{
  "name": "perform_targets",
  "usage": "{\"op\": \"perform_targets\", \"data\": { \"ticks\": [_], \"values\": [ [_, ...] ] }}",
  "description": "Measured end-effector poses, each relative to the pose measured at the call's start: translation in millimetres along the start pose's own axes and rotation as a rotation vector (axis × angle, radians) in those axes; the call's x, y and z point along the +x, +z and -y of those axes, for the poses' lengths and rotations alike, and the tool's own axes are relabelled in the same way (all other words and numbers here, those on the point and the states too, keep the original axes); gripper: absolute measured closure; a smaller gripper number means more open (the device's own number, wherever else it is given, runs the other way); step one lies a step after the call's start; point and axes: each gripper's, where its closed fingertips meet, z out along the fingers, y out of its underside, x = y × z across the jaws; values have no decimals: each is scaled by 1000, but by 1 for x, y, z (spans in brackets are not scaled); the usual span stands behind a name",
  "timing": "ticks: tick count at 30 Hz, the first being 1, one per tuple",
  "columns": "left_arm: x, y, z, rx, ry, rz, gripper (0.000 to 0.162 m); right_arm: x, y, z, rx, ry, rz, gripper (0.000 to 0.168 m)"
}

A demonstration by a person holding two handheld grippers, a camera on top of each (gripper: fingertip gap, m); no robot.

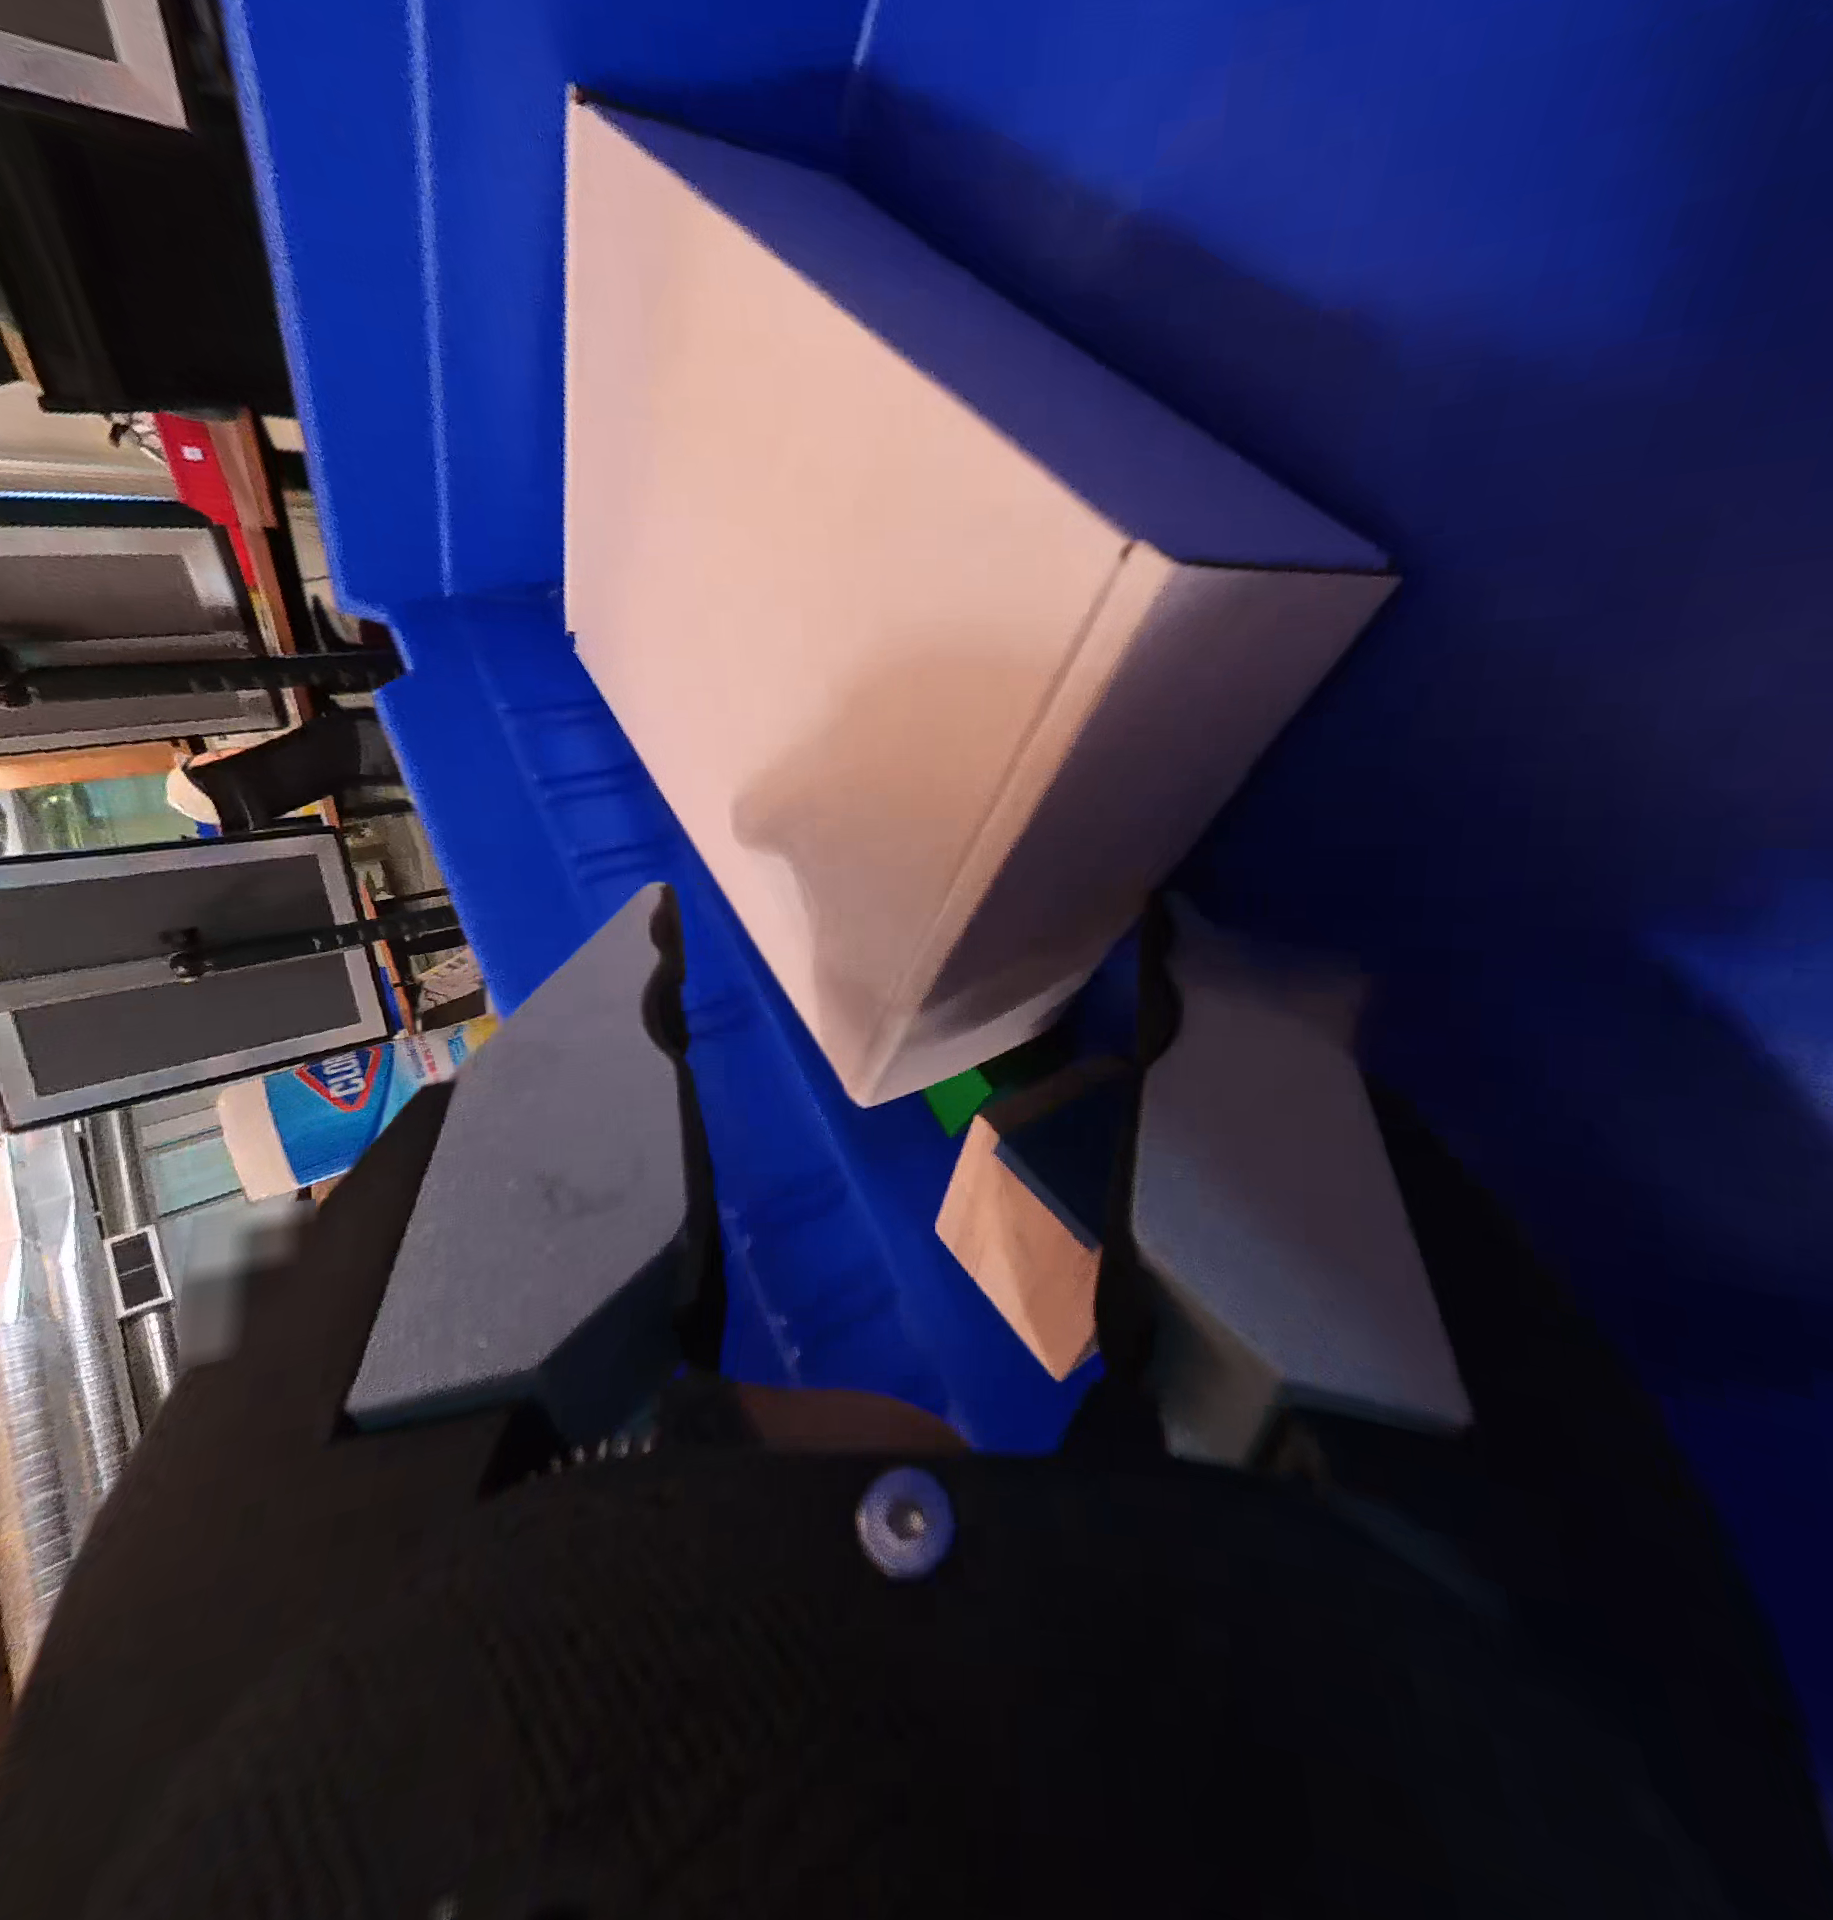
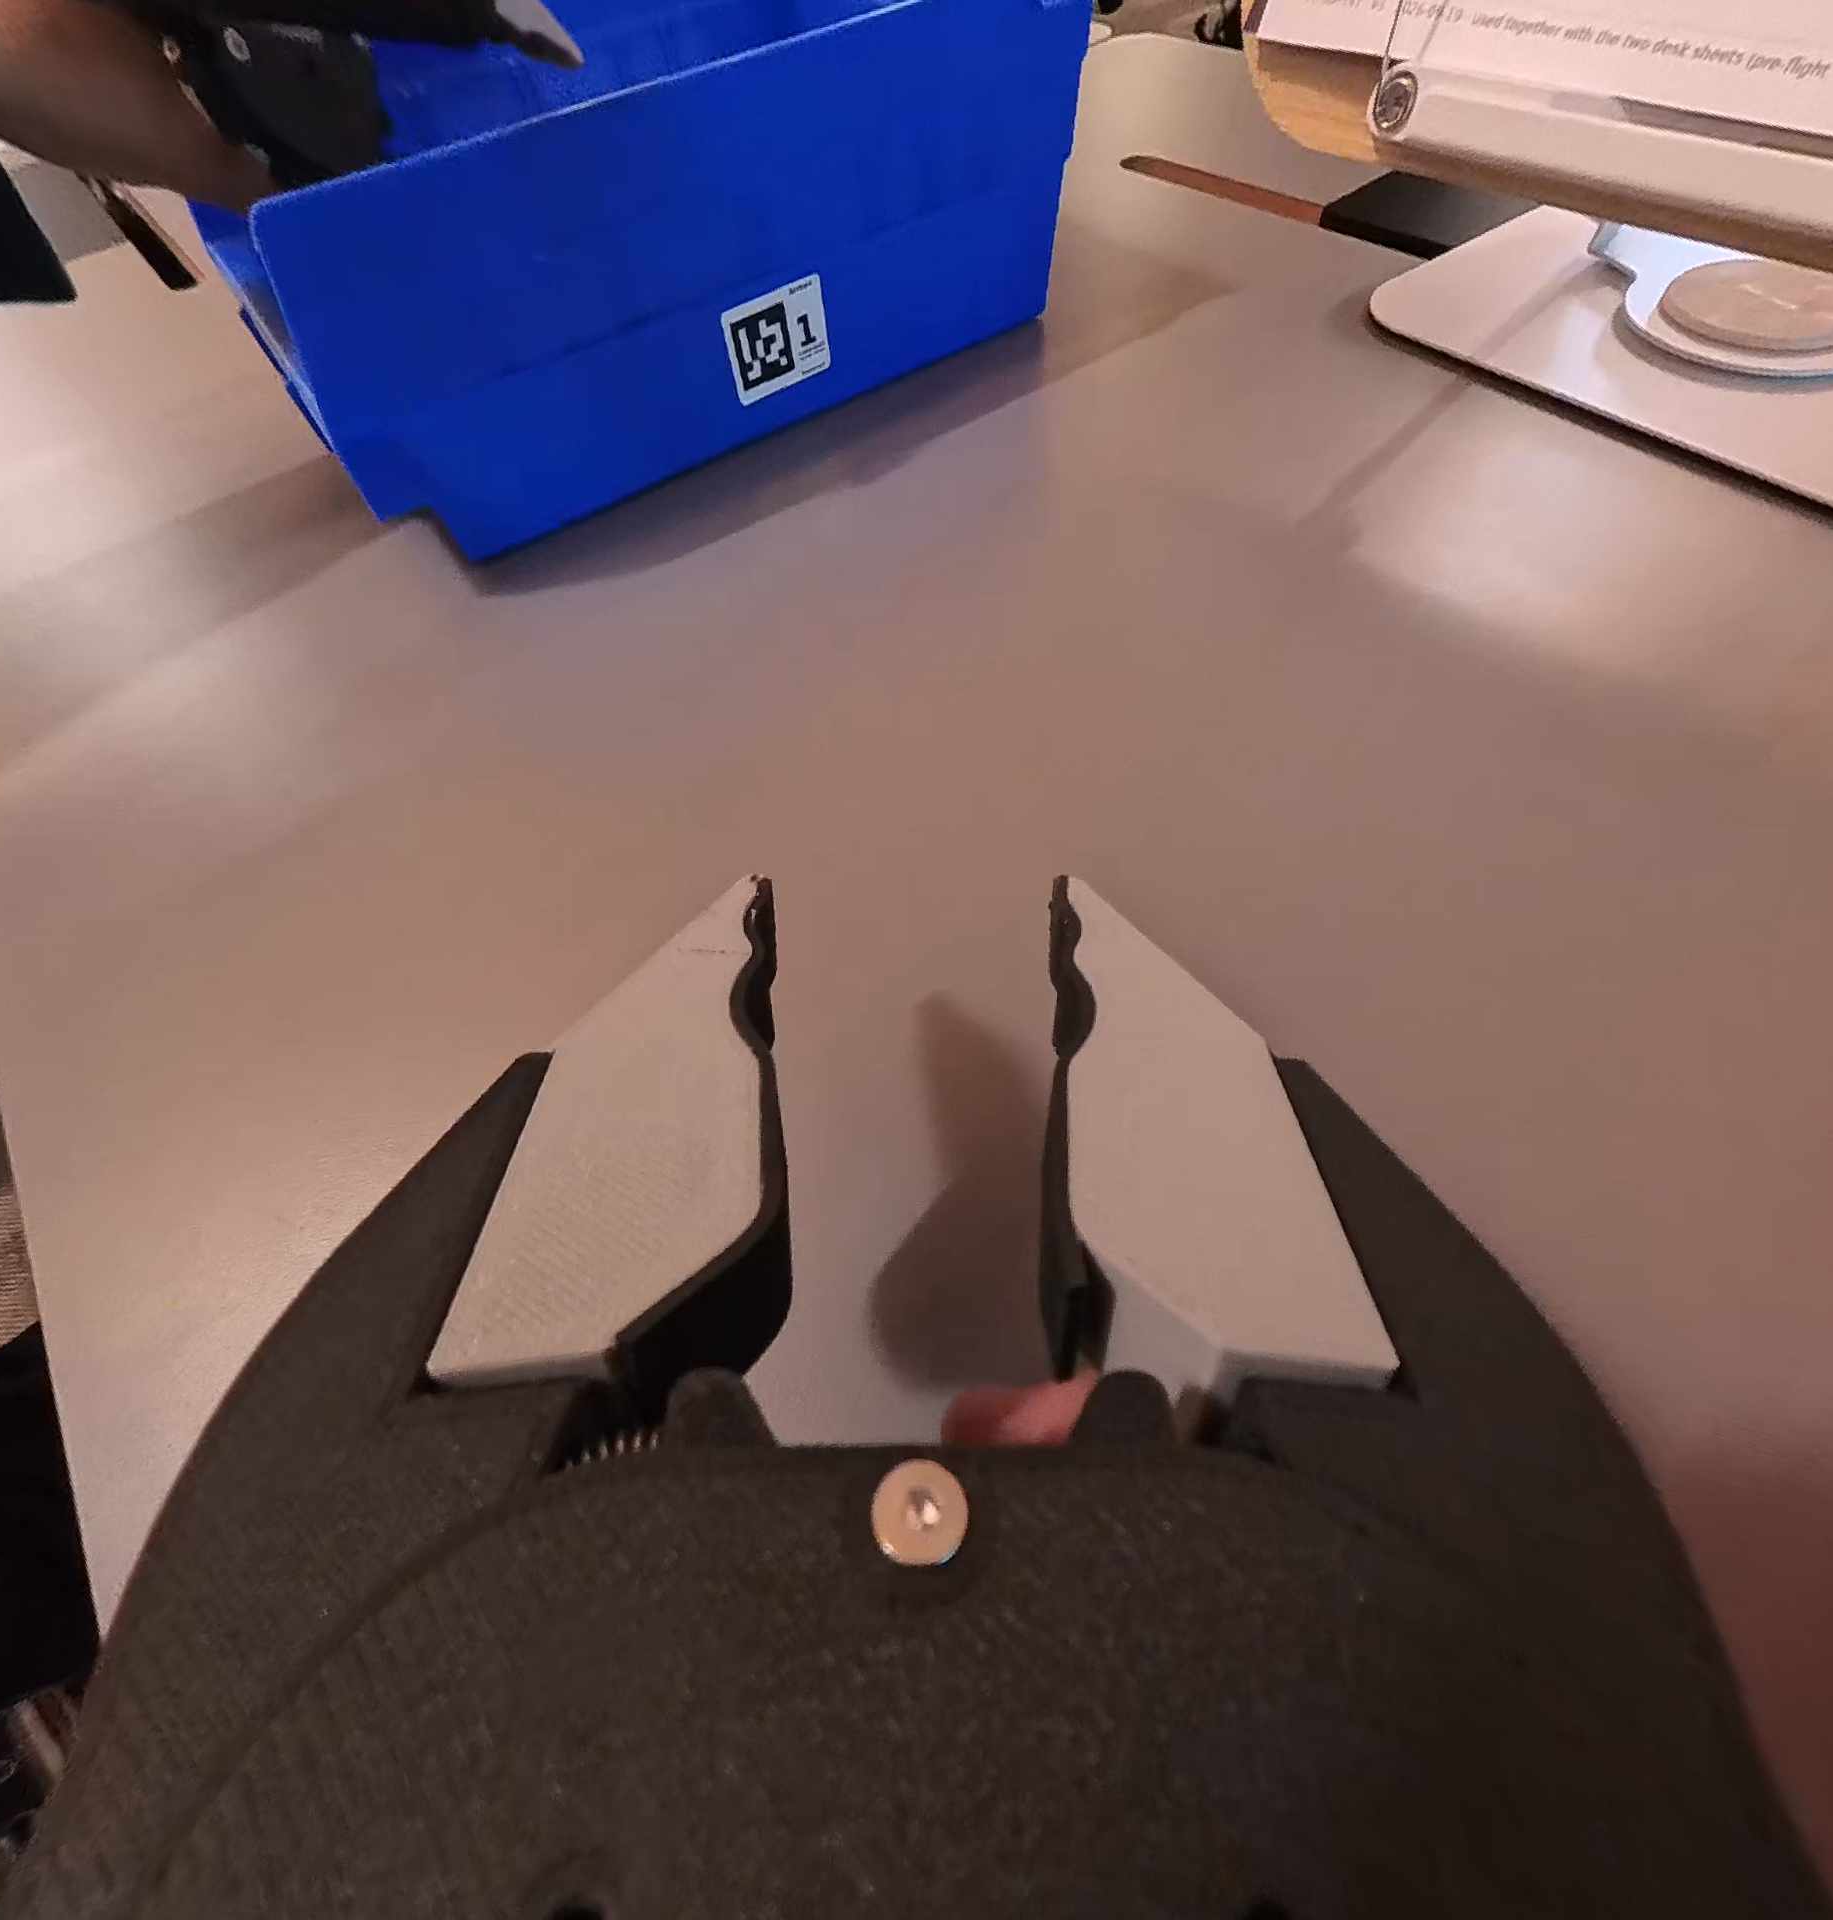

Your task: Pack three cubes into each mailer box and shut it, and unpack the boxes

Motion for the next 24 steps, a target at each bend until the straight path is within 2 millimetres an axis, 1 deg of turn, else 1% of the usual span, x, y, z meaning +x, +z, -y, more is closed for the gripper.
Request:
{"op": "perform_targets", "data": {
  "ticks": [1, 2, 3, 4, 9, 12, 17, 21, 24],
  "values": [
    [-2, -1, 0, 2, -1, 6, 75, 0, 0, 0, -2, 0, 2, 117],
    [-2, -2, 0, 5, -6, -8, 79, -1, 1, -1, -7, -4, 2, 118],
    [2, -3, 0, 11, -12, -40, 91, -1, 2, -1, -14, -9, 3, 118],
    [2, -4, 1, 24, -20, -46, 97, -2, 3, -2, -21, -14, 4, 118],
    [2, -3, 1, 52, -5, -27, 100, -4, 5, -4, -35, -24, 5, 118],
    [1, -6, 3, 79, -8, -36, 100, -2, 4, -2, -22, -3, 12, 118],
    [-5, -29, 12, 157, -72, -102, 102, -2, 4, -2, -18, 12, 23, 118],
    [-5, -49, 20, 203, -153, -209, 101, -4, 4, -2, -23, -12, 17, 118],
    [-8, -61, 20, 204, -209, -286, 101, -5, 4, -2, -21, -14, 20, 118]
  ]
}}
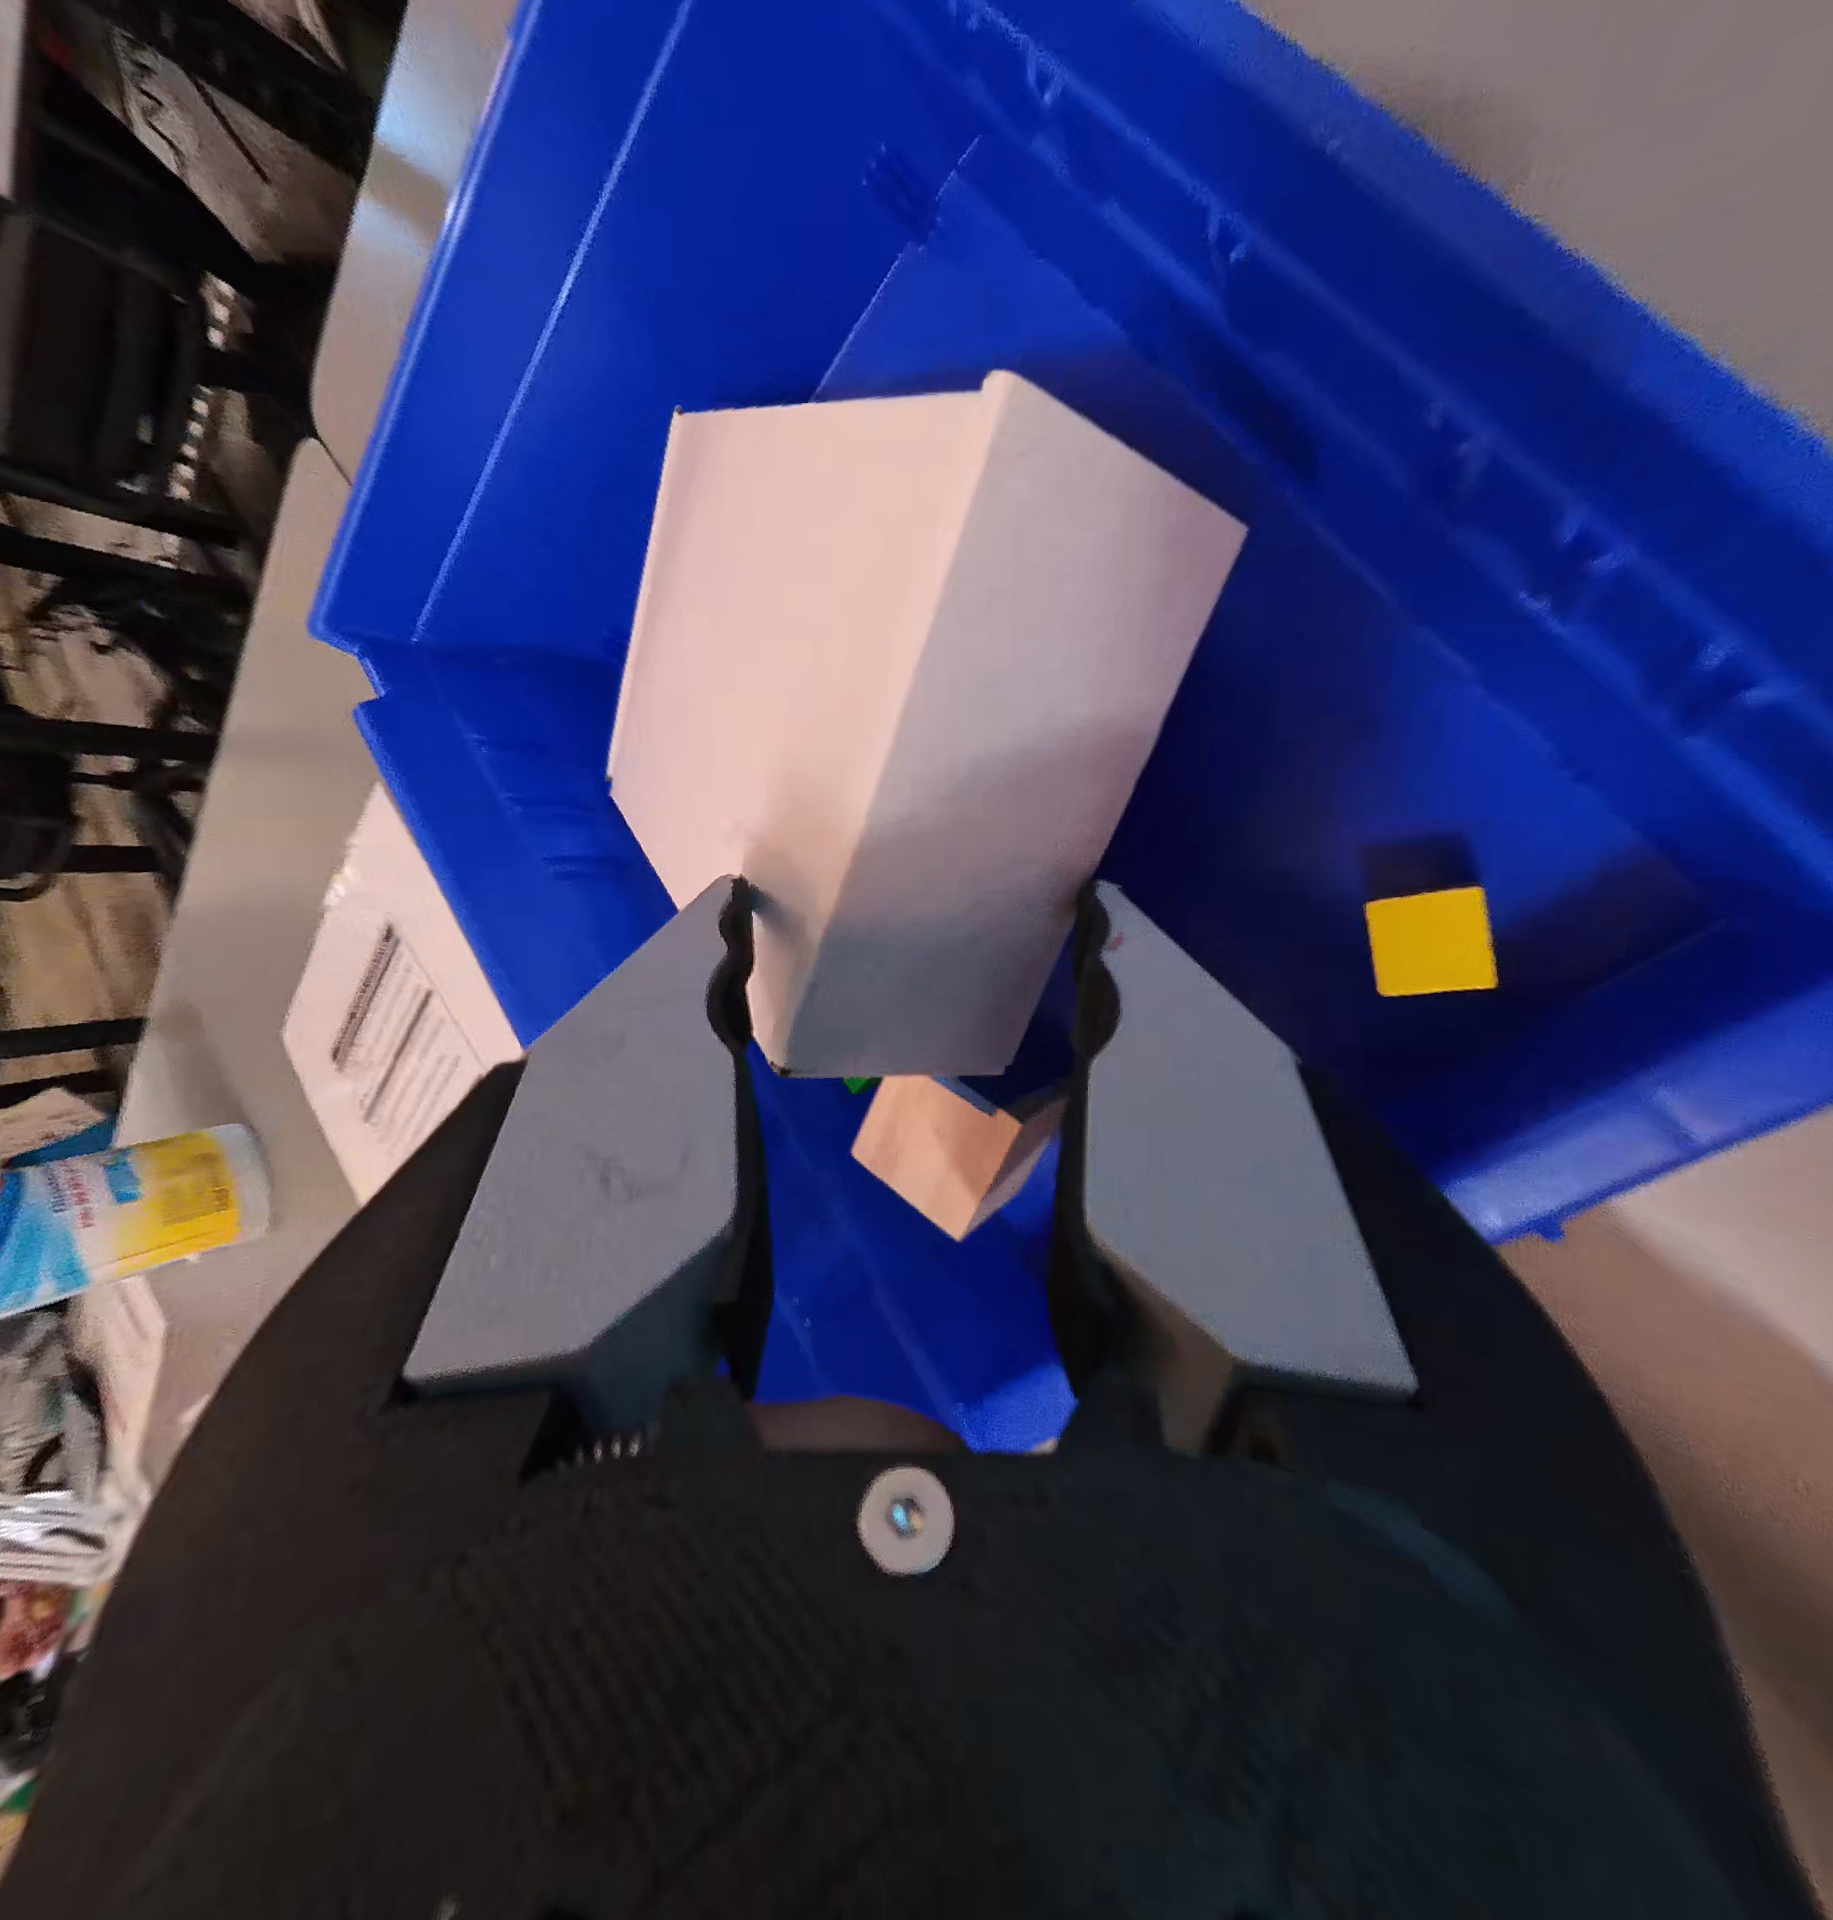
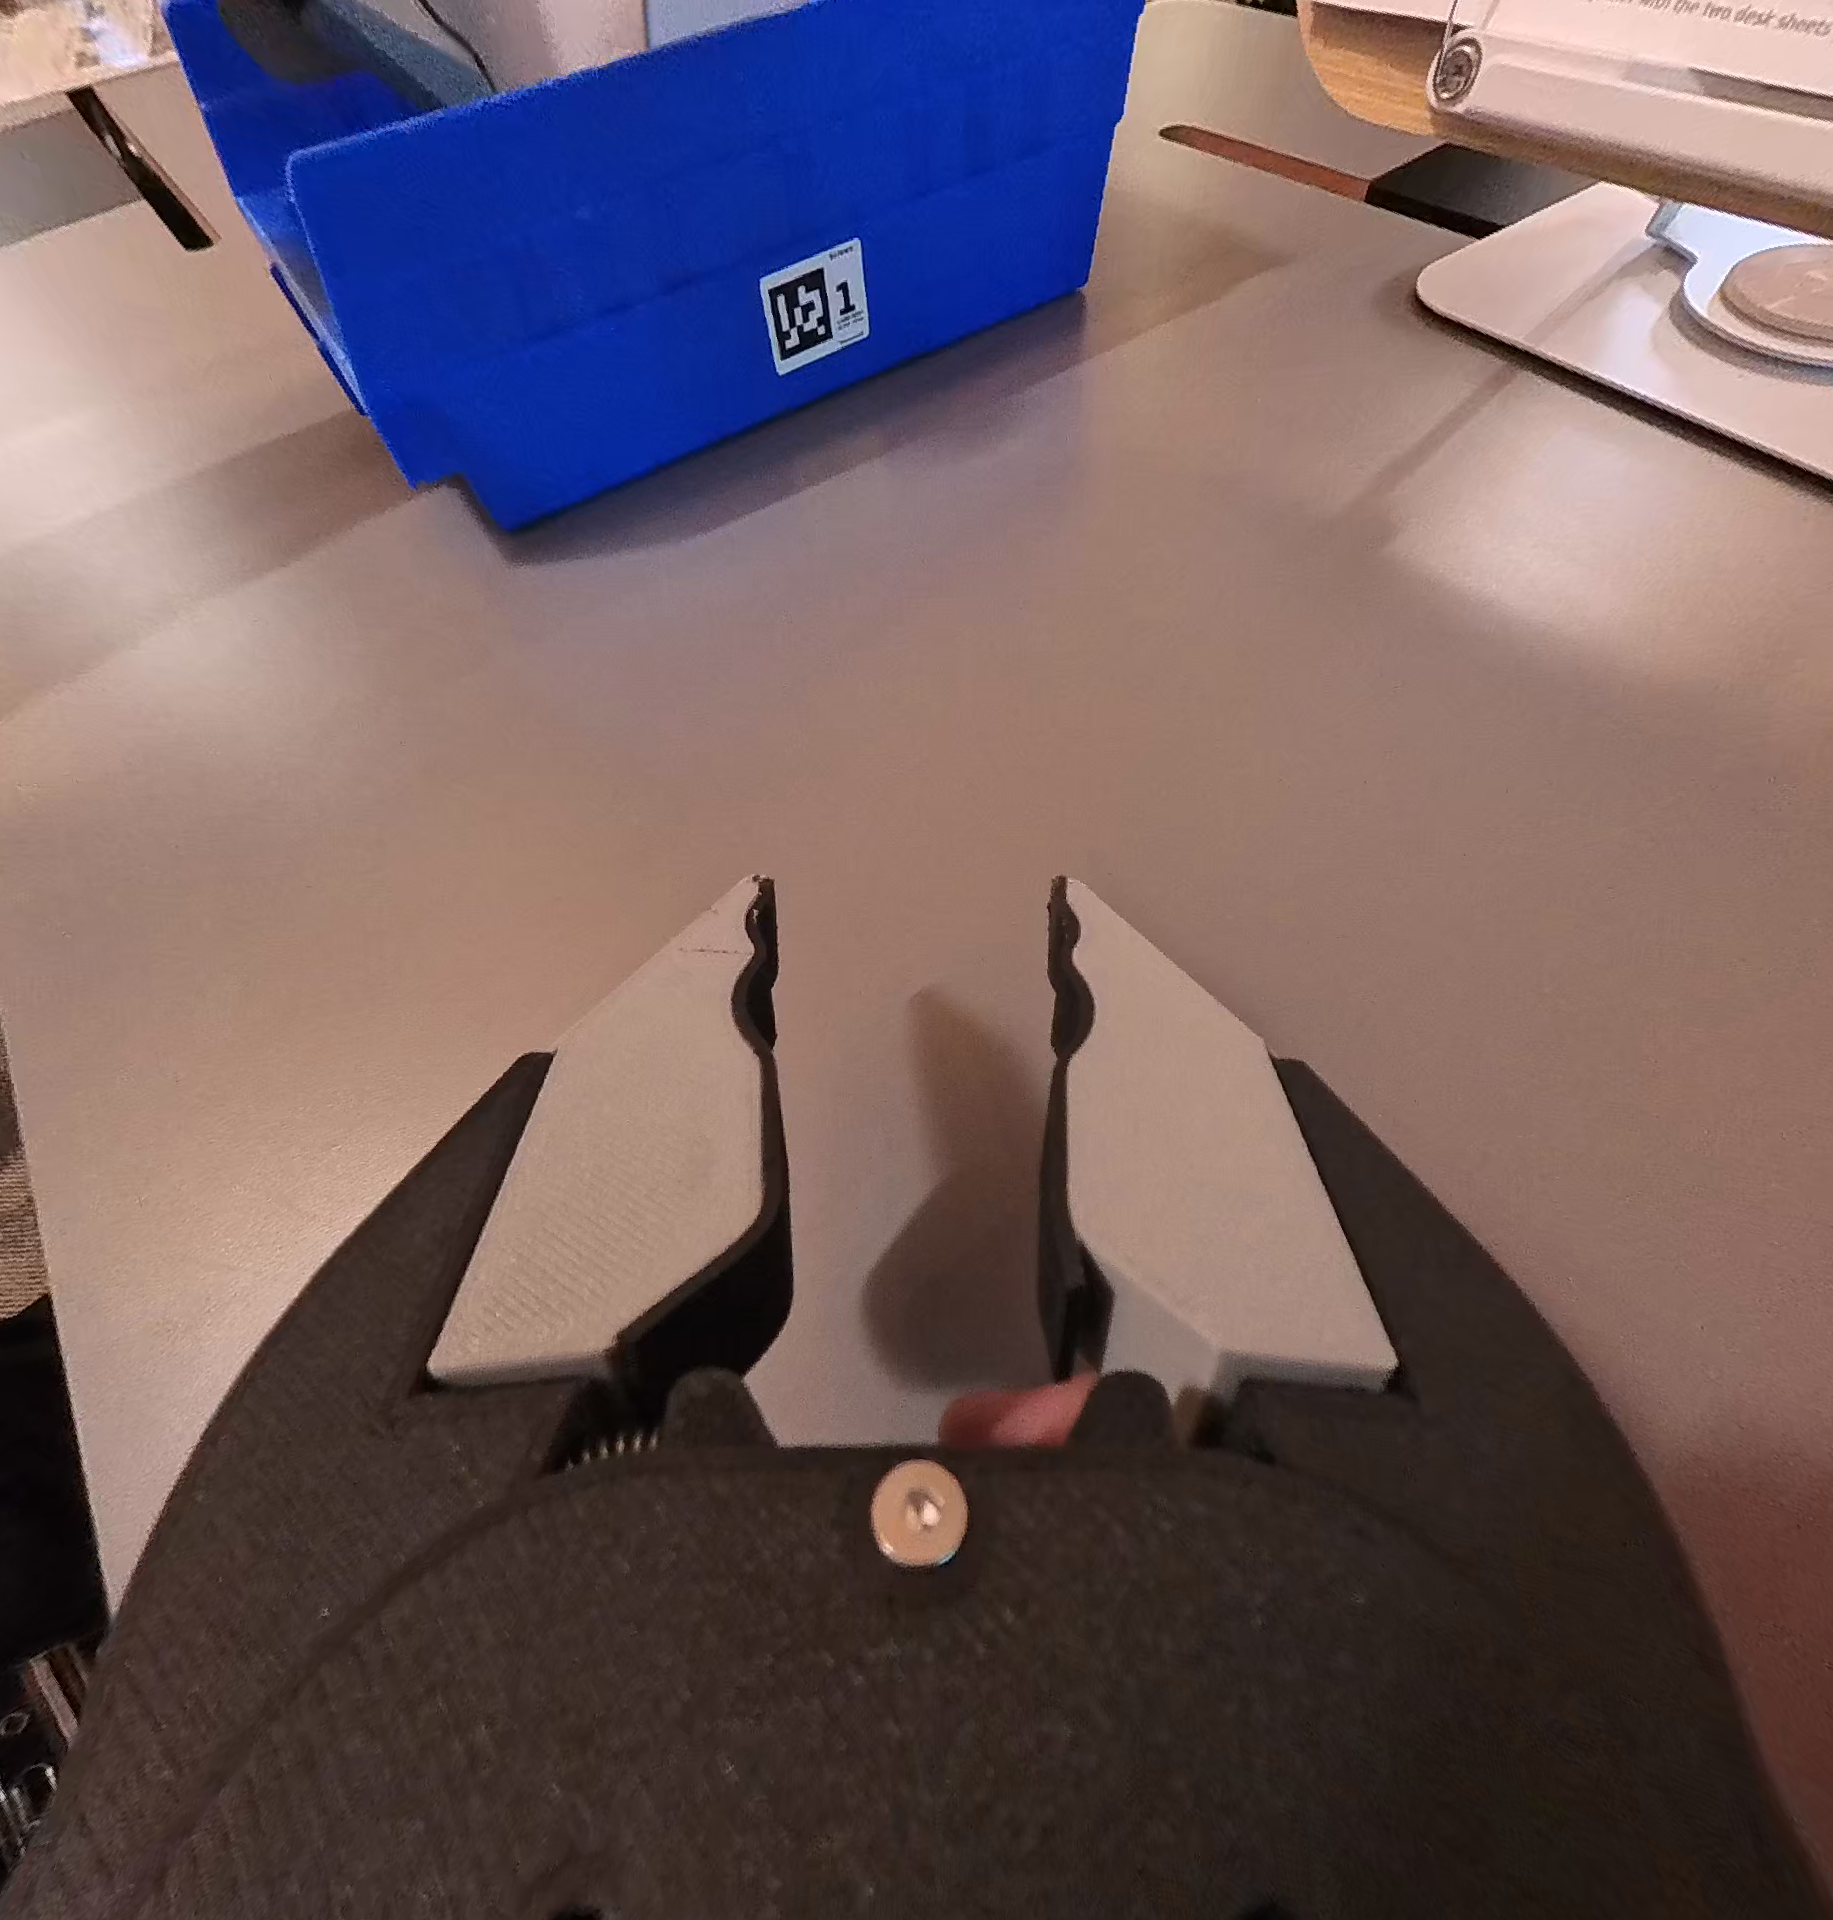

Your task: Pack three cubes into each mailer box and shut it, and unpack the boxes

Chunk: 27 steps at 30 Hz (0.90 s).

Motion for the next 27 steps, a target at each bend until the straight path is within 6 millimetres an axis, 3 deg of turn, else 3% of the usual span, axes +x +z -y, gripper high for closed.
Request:
{"op": "perform_targets", "data": {
  "ticks": [4, 9, 14, 20, 27],
  "values": [
    [1, -17, 2, -10, -98, -111, 101, -1, 0, 0, 3, 4, 7, 118],
    [9, -52, 22, 59, -327, -344, 102, -3, 0, 0, 0, -4, 11, 118],
    [14, -72, 31, 103, -527, -534, 102, -4, -1, 0, 4, -5, 15, 118],
    [-14, -59, 23, 120, -746, -553, 103, -5, -1, 0, 4, -5, 16, 118],
    [-31, -50, 26, 128, -807, -512, 103, -4, -1, 0, 3, 3, 19, 118]
  ]
}}
